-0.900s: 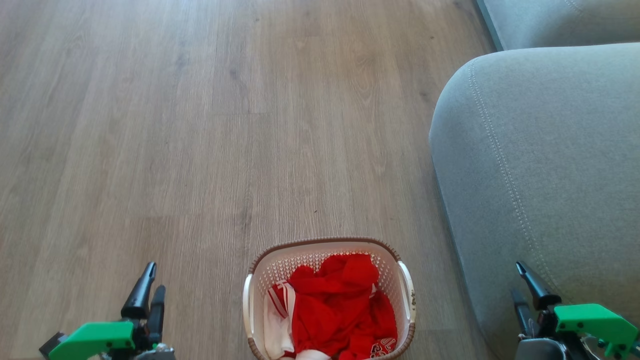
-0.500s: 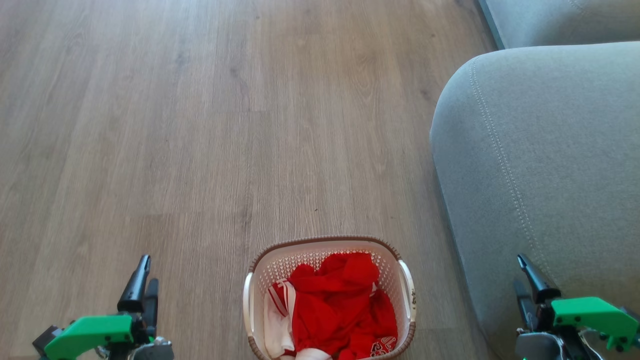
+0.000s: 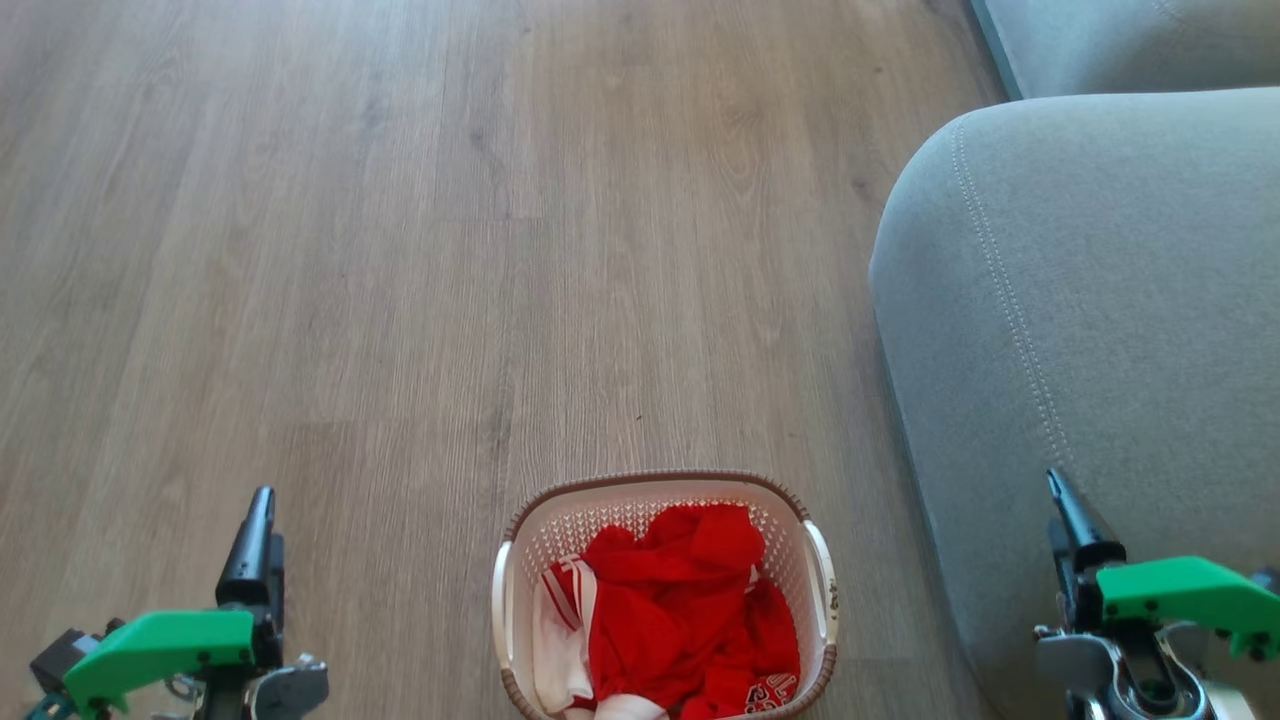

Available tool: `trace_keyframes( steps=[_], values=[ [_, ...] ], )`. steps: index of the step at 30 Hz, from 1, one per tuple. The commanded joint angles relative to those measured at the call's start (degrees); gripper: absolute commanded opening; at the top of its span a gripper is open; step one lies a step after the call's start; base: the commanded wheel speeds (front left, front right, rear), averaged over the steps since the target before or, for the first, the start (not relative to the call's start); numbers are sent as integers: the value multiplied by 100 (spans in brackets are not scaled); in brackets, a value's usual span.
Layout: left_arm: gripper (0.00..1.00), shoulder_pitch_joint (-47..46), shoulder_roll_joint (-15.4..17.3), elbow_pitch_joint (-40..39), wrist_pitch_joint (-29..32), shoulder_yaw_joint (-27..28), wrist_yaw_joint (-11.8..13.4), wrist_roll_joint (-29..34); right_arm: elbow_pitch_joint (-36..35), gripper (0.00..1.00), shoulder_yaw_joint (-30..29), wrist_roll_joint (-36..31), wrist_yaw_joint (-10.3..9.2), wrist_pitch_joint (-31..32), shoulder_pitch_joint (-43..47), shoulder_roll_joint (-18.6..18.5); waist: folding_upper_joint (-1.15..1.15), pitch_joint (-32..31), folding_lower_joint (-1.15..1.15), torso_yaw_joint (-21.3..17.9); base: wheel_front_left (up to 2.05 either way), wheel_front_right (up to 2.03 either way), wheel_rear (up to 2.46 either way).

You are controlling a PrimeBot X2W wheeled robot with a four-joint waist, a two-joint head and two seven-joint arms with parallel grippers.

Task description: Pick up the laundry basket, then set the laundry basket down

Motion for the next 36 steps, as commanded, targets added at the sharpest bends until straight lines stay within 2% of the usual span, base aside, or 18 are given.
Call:
trace_keyframes(
  steps=[1,15,28,36],
  values=[
    [100,-312,59,-239,-50,131,-17,110,-252,100,14,-141,10,-49,-320,-36,0,-1,0,4,0,0,0],
    [100,-399,65,-736,-285,224,64,1187,-573,100,92,-1455,15,-283,-476,-45,0,30,0,35,0,0,0],
    [100,-552,71,-1415,-503,-34,519,2457,-993,100,233,-2647,19,-501,-702,-54,0,153,0,94,0,0,0],
    [100,-617,74,-1694,-654,-490,794,3603,-1196,100,457,-3622,22,-652,-808,-60,0,179,0,127,0,0,0]
  ],
)
